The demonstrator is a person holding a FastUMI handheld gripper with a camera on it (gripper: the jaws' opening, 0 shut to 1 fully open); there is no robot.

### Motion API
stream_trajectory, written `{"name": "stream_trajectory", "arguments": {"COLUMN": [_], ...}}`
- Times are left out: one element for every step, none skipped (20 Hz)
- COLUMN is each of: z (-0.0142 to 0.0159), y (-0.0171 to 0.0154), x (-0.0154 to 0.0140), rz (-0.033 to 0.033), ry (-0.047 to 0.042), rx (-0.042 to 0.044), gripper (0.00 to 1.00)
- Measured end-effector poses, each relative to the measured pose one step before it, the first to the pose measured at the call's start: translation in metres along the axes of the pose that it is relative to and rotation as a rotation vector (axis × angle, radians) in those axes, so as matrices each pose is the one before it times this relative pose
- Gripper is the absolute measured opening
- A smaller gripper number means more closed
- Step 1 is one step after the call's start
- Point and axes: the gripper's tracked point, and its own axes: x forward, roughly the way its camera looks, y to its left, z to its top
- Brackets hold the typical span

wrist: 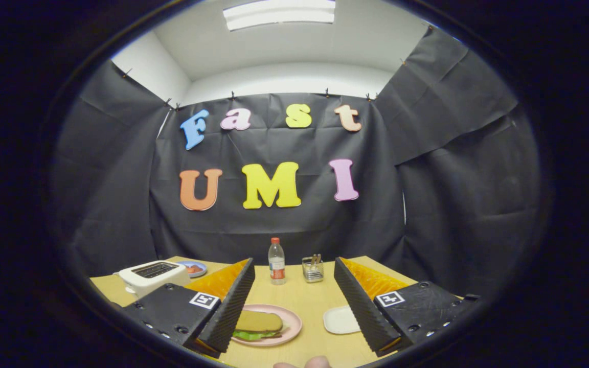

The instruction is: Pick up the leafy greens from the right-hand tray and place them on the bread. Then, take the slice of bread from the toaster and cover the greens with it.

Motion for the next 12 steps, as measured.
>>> {"name": "stream_trajectory", "arguments": {"z": [0.00137, -0.00003, -0.00317, -0.00079, -0.00210, -0.00094, -0.00065, -0.00073, -0.00025, -0.00047, 0.00040, 0.00125], "y": [-0.00040, 0.00105, 0.00206, 0.00057, 0.00102, 0.00210, 0.00153, 0.00302, 0.00245, 0.00285, 0.00117, 0.00223], "x": [0.00175, 0.00065, -0.00021, 0.00096, 0.00174, 0.00094, 0.00124, 0.00103, -0.00052, -0.00036, -0.00034, 0.00006], "rz": [-0.00199, 0.00293, 0.00197, 0.00179, 0.00027, 0.00265, 0.00279, 0.00568, 0.00617, 0.00438, 0.00425, 0.00431], "ry": [-0.00729, 0.00168, 0.00542, 0.00499, 0.00391, 0.00171, 0.00174, 0.00105, 0.00011, -0.00030, -0.00415, -0.00364], "rx": [0.00067, 0.00308, 0.00338, 0.00168, -0.00162, -0.00167, 0.00004, 0.00114, -0.00077, -0.00085, -0.00148, -0.00308], "gripper": [0.95, 0.95, 0.95, 0.95, 0.95, 0.95, 0.95, 0.95, 0.95, 0.95, 0.95, 0.95]}}
